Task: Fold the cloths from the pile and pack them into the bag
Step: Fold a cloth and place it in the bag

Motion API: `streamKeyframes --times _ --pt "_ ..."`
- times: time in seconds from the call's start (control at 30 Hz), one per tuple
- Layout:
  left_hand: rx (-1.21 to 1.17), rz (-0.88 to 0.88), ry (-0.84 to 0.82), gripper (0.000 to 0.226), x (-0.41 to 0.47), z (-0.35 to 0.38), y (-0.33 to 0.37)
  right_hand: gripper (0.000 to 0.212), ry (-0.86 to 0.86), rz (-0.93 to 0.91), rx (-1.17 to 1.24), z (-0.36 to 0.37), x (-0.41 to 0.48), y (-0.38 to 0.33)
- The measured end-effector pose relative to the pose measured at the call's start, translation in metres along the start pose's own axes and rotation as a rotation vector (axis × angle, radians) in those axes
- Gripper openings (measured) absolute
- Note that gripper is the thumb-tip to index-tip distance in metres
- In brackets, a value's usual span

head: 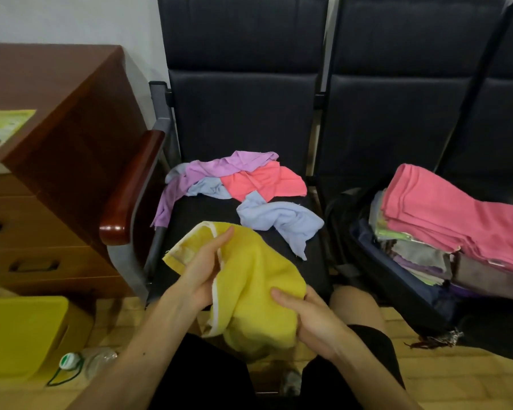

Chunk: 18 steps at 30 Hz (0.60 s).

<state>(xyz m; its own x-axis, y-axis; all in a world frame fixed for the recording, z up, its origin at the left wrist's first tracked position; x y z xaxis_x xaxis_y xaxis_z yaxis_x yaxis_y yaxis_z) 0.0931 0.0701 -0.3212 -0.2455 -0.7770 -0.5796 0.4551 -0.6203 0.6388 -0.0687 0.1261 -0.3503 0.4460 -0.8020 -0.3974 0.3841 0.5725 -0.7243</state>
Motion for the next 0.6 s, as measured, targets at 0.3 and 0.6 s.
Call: streamKeyframes --times 0.3,0.6 --pt "0.196 -0.027 -0.375 0.059 -0.012 0.005 -0.028 0.083 0.109 -0.084 0.151 -0.005 0.002 -0.047" --pt "0.422 0.210 0.009 0.018 -0.015 0.023 0.004 0.029 0.356 -0.260 -0.256 -0.020 -0.013 -0.088"
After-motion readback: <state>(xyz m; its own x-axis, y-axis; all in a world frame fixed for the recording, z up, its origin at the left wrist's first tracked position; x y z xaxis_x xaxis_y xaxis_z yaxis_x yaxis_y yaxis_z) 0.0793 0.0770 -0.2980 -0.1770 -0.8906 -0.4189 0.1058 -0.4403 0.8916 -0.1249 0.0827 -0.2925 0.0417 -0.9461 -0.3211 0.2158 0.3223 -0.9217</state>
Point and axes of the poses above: each hand's wrist, its own x-axis towards the middle knuckle, its own z-axis out of the palm, y = z × x, the point moved 5 cm from there along x, towards the middle knuckle, and after that the axes turned 4 degrees about -y, right-handed, at the moved point
